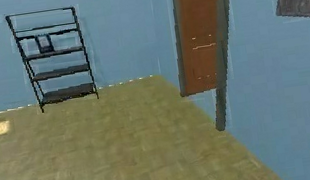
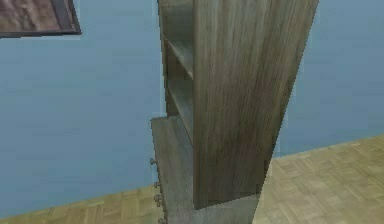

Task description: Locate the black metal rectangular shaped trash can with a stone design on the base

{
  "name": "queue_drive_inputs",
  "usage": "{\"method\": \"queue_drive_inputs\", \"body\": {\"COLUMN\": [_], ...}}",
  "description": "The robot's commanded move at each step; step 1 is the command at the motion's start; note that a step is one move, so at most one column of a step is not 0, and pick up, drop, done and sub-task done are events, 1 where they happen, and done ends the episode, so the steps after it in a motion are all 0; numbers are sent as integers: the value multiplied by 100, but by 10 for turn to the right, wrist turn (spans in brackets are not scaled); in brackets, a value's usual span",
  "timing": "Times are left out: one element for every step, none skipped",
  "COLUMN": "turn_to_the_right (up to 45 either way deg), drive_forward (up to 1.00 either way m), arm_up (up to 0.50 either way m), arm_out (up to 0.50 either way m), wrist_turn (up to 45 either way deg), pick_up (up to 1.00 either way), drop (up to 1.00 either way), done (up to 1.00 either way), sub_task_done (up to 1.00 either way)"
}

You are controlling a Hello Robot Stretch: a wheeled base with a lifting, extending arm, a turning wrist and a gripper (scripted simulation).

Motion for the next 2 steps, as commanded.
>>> {"method": "queue_drive_inputs", "body": {"turn_to_the_right": [30, 0], "drive_forward": [0, 100], "arm_up": [0, 0], "arm_out": [0, 0], "wrist_turn": [0, 0], "pick_up": [0, 0], "drop": [0, 0], "done": [0, 0], "sub_task_done": [0, 0]}}
